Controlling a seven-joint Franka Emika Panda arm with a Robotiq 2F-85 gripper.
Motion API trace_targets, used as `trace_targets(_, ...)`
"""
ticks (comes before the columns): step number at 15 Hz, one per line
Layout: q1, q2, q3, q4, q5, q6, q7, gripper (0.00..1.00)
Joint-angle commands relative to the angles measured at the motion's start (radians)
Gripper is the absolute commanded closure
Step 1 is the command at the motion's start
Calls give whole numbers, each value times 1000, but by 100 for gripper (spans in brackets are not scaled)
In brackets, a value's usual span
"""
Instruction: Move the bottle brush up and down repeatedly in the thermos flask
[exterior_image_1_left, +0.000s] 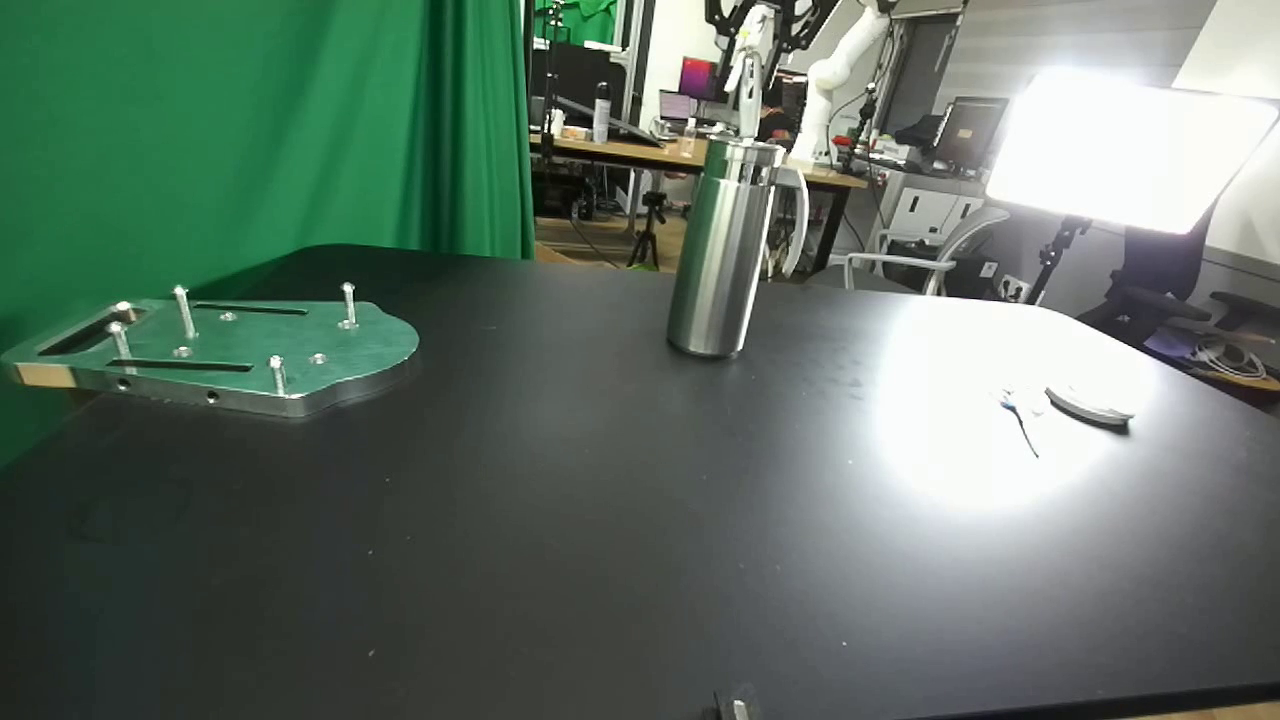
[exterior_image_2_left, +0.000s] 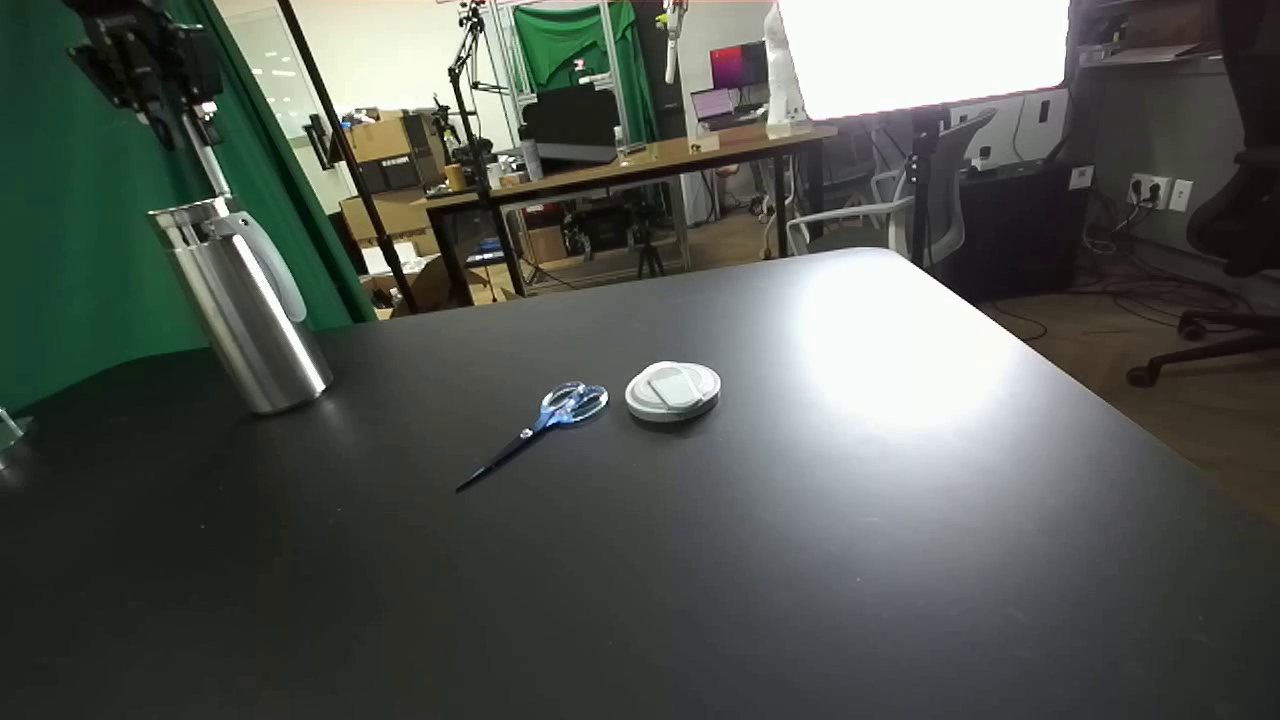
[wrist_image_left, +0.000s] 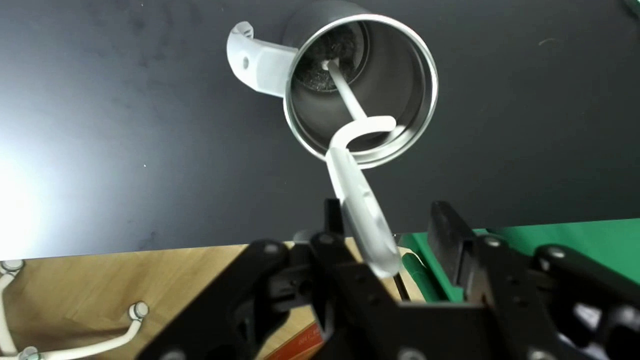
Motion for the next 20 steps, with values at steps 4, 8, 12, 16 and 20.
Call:
trace_targets(4, 12, 26, -27, 63, -12, -32, 12, 96)
trace_targets(8, 10, 17, -38, 75, -12, -65, 16, 100)
trace_targets(12, 7, -5, -42, 86, -9, -95, 9, 96)
trace_targets(16, 8, -41, -39, 96, -8, -132, 2, 96)
trace_targets(20, 8, -93, -33, 102, -6, -176, -12, 96)
